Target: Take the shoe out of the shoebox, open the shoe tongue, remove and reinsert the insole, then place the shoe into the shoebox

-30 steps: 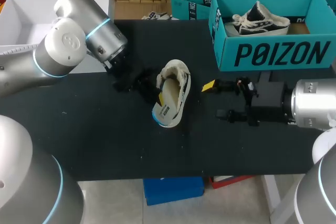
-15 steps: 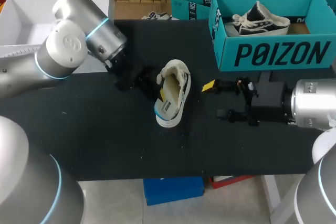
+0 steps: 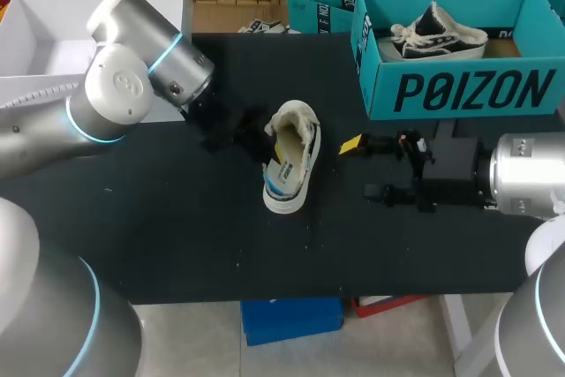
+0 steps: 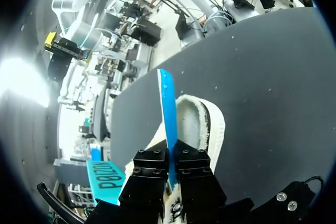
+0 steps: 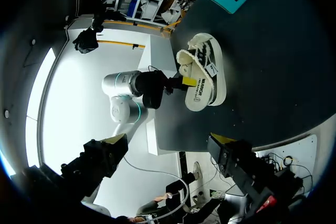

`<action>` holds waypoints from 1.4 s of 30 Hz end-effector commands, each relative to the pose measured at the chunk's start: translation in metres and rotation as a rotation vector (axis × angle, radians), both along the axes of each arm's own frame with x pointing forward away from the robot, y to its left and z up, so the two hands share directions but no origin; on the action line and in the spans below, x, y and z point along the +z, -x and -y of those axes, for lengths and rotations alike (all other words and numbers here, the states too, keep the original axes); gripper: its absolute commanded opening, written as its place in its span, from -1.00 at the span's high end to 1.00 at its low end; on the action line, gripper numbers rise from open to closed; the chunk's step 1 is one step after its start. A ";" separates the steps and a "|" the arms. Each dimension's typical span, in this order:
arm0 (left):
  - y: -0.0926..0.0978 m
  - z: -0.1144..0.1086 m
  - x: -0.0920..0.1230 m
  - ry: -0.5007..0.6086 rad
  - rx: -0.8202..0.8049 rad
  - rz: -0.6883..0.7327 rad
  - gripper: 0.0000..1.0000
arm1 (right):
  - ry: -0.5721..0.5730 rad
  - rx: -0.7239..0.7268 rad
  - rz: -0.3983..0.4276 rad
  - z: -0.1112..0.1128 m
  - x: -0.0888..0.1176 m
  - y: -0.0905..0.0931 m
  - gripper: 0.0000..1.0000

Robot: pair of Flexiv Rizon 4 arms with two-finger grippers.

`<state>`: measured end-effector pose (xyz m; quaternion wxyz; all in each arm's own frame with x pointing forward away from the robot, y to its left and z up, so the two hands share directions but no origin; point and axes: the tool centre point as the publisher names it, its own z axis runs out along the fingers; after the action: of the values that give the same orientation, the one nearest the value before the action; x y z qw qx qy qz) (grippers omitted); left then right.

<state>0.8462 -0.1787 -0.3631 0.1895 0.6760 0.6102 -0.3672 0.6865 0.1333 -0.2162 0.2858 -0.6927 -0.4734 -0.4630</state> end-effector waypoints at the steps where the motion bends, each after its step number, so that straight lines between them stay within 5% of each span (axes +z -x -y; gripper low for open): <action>1: -0.001 0.002 -0.001 -0.018 0.020 0.013 1.00 | 0.001 -0.001 0.000 -0.001 0.000 0.000 -1.00; 7: -0.004 0.000 -0.006 -0.038 0.046 0.013 1.00 | 0.001 -0.001 0.000 -0.001 0.000 0.000 -1.00; 8: -0.002 0.000 -0.005 -0.038 0.046 0.012 0.86 | 0.001 -0.001 0.000 -0.001 0.000 0.000 -1.00; 9: 0.000 -0.001 -0.003 -0.037 0.045 0.012 0.38 | 0.001 -0.001 0.000 -0.001 0.000 0.000 -1.00; 10: 0.003 -0.001 -0.001 -0.032 0.041 0.009 0.14 | 0.001 -0.001 0.000 -0.001 0.000 0.000 -1.00; 14: 0.013 -0.005 0.011 -0.016 0.014 0.002 -0.55 | 0.001 -0.001 0.000 -0.001 0.000 0.000 -1.00; 19: 0.030 -0.012 0.018 -0.019 -0.027 -0.014 -0.47 | 0.001 -0.001 0.000 -0.001 0.000 0.000 -1.00; 27: 0.048 -0.016 0.017 -0.021 -0.055 -0.043 0.03 | 0.001 -0.001 0.000 -0.001 0.000 0.000 -1.00; 34: 0.055 -0.010 0.011 -0.033 -0.088 -0.064 0.12 | 0.001 -0.001 0.000 -0.001 0.000 0.000 -1.00; 36: 0.054 -0.008 0.010 -0.036 -0.091 -0.065 0.49 | 0.001 -0.001 0.000 -0.001 0.000 0.000 -1.00; 37: 0.054 -0.008 0.009 -0.038 -0.091 -0.065 0.90 | 0.001 -0.001 0.000 -0.001 0.000 0.000 -1.00; 42: 0.052 -0.006 0.008 -0.045 -0.097 -0.063 1.00 | 0.001 -0.001 0.000 -0.001 0.000 0.000 -1.00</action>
<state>0.7921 -0.1695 -0.3536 0.1398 0.6950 0.5914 -0.3843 0.6865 0.1332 -0.2162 0.2858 -0.6927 -0.4734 -0.4630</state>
